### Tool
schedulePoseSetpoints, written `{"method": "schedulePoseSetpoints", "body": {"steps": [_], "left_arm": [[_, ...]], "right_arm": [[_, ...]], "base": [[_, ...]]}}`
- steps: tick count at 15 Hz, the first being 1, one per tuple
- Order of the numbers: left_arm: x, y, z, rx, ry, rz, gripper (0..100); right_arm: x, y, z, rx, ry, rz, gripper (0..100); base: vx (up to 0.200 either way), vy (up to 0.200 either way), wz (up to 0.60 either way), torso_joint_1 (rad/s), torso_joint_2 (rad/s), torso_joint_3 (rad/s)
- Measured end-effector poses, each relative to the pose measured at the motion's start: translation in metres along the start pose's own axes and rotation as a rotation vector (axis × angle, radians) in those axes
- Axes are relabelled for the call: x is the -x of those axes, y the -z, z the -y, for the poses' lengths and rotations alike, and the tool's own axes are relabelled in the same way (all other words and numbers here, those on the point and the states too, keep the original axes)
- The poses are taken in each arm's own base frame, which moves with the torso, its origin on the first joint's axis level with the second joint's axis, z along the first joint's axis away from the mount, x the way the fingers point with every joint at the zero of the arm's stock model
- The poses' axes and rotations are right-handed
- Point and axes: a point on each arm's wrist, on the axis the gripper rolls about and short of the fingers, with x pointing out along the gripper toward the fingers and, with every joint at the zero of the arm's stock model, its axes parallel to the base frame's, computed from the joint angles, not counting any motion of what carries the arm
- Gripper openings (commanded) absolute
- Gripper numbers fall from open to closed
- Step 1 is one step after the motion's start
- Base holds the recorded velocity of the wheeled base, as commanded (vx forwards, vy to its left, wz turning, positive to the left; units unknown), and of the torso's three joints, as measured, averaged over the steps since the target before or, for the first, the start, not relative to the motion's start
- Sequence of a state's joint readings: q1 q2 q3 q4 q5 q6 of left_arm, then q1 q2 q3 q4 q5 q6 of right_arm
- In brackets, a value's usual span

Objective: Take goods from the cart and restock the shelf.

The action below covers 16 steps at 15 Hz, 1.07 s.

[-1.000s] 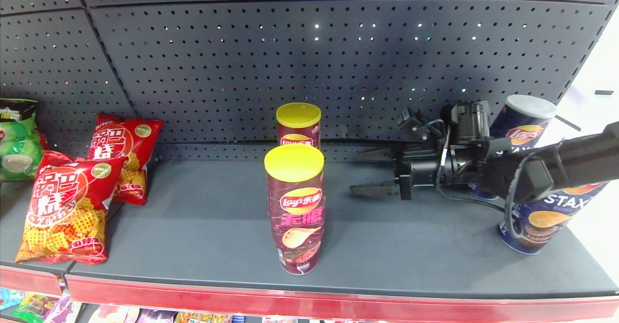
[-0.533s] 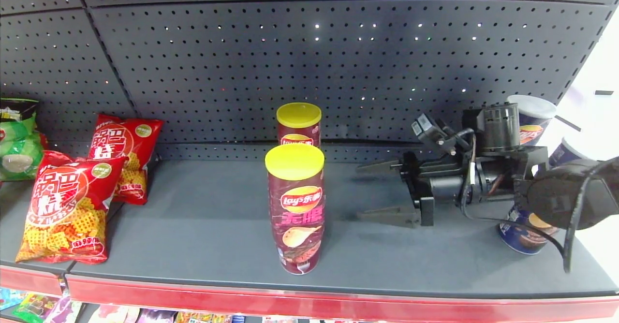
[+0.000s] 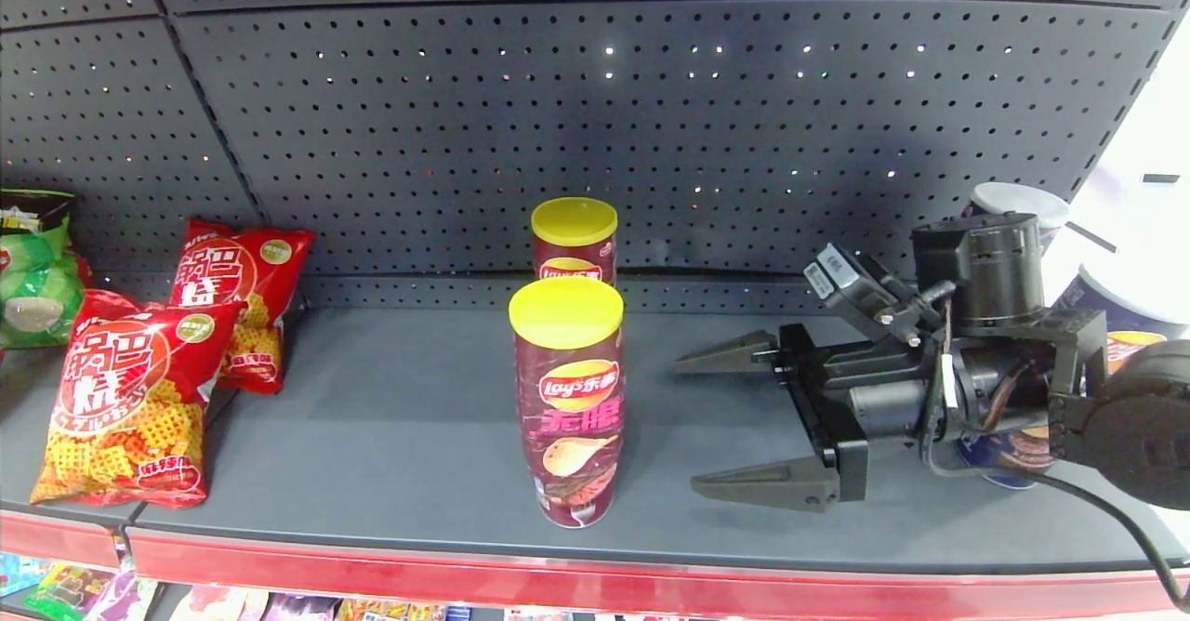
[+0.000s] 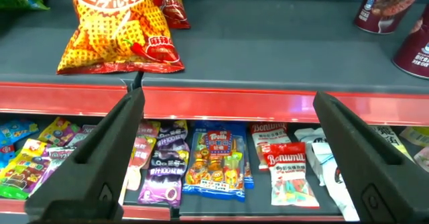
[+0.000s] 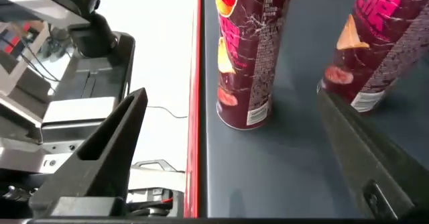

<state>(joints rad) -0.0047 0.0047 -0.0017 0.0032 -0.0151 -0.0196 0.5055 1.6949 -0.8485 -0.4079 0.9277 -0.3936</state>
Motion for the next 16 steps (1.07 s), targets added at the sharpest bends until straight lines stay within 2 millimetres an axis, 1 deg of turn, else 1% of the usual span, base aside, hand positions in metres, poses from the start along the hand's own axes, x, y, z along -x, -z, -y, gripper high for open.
{"method": "schedulePoseSetpoints", "body": {"steps": [3, 12, 16], "left_arm": [[0.000, 0.000, 0.000, 0.000, 0.000, 0.000, 100], [0.000, 0.000, 0.000, 0.000, 0.000, 0.000, 100], [0.000, 0.000, 0.000, 0.000, 0.000, 0.000, 100]], "right_arm": [[-0.009, 0.001, 0.003, 0.002, -0.015, -0.003, 100], [-0.049, 0.005, 0.008, 0.002, -0.105, -0.017, 100], [-0.057, 0.010, 0.006, -0.010, -0.125, -0.029, 100]], "base": [[0.000, 0.000, 0.00, 0.000, 0.00, 0.000], [0.000, 0.000, 0.00, 0.000, 0.00, 0.000], [0.000, 0.000, 0.00, 0.000, 0.00, 0.000]]}}
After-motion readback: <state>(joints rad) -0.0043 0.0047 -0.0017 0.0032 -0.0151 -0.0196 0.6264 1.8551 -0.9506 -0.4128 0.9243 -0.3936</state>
